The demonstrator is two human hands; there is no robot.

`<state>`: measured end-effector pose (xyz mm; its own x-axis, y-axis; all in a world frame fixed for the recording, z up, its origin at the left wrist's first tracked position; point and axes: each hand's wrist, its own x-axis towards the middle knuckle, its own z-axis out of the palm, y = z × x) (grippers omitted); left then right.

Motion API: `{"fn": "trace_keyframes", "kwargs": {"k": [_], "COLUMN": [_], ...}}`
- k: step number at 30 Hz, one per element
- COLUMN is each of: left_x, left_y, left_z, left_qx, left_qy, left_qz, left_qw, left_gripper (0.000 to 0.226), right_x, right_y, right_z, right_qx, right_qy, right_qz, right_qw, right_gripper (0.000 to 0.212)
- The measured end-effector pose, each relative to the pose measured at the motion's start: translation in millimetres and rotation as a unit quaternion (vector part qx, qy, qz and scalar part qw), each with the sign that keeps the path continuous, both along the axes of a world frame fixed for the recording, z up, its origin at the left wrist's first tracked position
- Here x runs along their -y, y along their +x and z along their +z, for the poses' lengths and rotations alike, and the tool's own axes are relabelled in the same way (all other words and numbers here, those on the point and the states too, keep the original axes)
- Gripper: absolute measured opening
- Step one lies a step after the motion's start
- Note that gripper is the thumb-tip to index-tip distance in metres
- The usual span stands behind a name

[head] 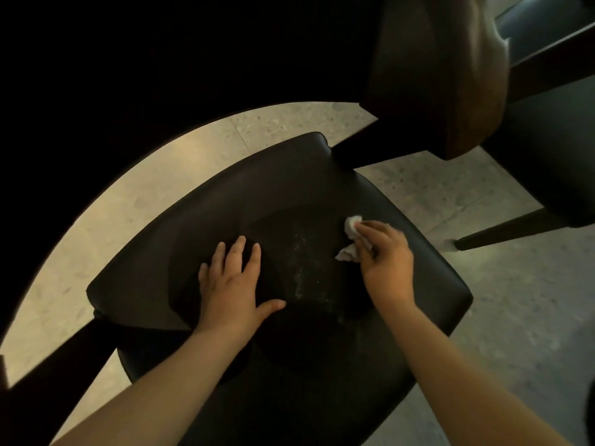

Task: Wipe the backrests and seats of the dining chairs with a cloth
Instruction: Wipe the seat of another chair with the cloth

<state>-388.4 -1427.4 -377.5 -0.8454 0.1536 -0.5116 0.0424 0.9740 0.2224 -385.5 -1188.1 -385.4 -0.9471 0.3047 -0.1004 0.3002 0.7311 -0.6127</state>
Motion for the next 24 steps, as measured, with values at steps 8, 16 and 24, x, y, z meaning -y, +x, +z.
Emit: {"fn": "trace_keyframes", "kwargs": {"k": [8, 16, 24], "left_x": [2.5, 3.1, 2.6], "left_y": [9.2, 10.0, 9.3], "left_z": [-11.5, -15.5, -7.5], "left_qx": [-0.035, -0.04, -0.027], "left_qy": [-0.025, -0.028, -0.034], "left_qz": [-0.025, -0.029, -0.038], "left_qw": [0.999, 0.998, 0.998], "left_gripper": [0.1, 0.1, 0.099], "right_x": [-37.5, -11.4, -1.2], "right_y": [-17.2, -10.2, 46.1], "right_z": [15.8, 3.2, 24.1], "right_qx": [-0.033, -0.009, 0.008], "right_qy": [-0.006, -0.017, -0.042], "right_qz": [-0.055, -0.07, -0.073], "right_qw": [0.998, 0.997, 0.996], "right_gripper": [0.034, 0.033, 0.036]}}
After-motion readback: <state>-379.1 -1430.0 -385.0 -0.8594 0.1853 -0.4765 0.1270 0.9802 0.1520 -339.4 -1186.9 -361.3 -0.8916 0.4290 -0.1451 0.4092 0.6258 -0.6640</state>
